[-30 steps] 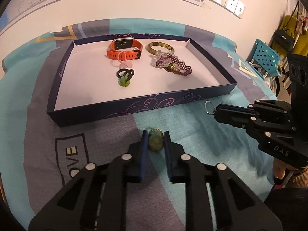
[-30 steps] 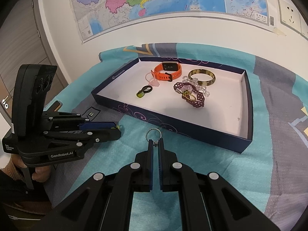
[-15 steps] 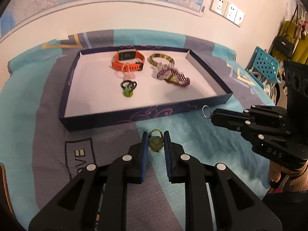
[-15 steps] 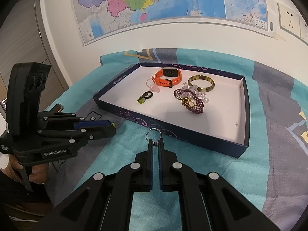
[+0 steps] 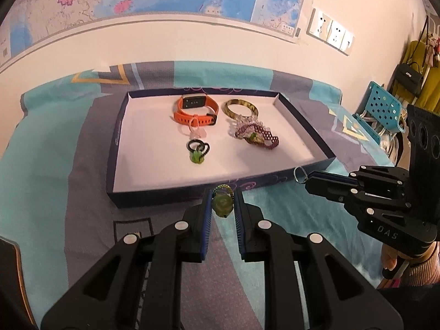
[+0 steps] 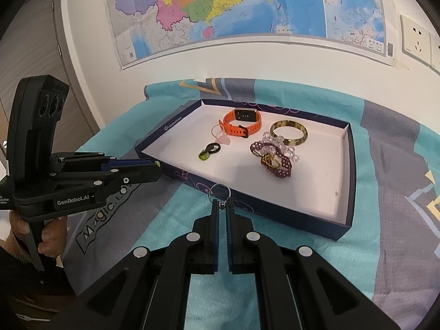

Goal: Organize jewelry
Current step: 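Carry the pendant and silver ring over the box with both grippers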

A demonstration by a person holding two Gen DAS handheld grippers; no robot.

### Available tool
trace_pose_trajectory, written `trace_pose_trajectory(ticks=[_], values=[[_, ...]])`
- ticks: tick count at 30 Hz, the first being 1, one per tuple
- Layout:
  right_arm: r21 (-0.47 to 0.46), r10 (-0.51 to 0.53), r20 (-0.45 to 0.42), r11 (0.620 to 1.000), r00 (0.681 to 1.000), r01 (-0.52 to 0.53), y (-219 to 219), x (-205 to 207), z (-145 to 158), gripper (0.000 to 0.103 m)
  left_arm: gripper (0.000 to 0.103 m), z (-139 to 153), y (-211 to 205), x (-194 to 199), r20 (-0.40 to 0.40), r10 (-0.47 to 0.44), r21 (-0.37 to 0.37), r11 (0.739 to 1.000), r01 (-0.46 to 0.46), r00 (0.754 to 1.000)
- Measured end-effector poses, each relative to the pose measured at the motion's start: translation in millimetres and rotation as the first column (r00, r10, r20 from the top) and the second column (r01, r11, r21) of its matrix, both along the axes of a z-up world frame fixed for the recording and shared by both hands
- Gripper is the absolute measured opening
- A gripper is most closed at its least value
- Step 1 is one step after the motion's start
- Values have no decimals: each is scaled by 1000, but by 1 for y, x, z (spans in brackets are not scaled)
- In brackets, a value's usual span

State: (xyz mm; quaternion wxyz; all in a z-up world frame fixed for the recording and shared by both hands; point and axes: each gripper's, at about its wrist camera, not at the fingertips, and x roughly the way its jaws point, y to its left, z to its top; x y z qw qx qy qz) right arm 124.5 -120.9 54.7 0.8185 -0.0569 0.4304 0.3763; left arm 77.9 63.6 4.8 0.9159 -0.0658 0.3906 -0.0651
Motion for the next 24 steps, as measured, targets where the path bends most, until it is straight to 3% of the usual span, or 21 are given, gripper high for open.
trace_pose_trajectory(ticks=[24], values=[[-6, -10, 46, 1000, 999, 10, 7, 24, 10, 3, 16, 14, 5, 20, 40, 20, 20, 1000, -21, 999]])
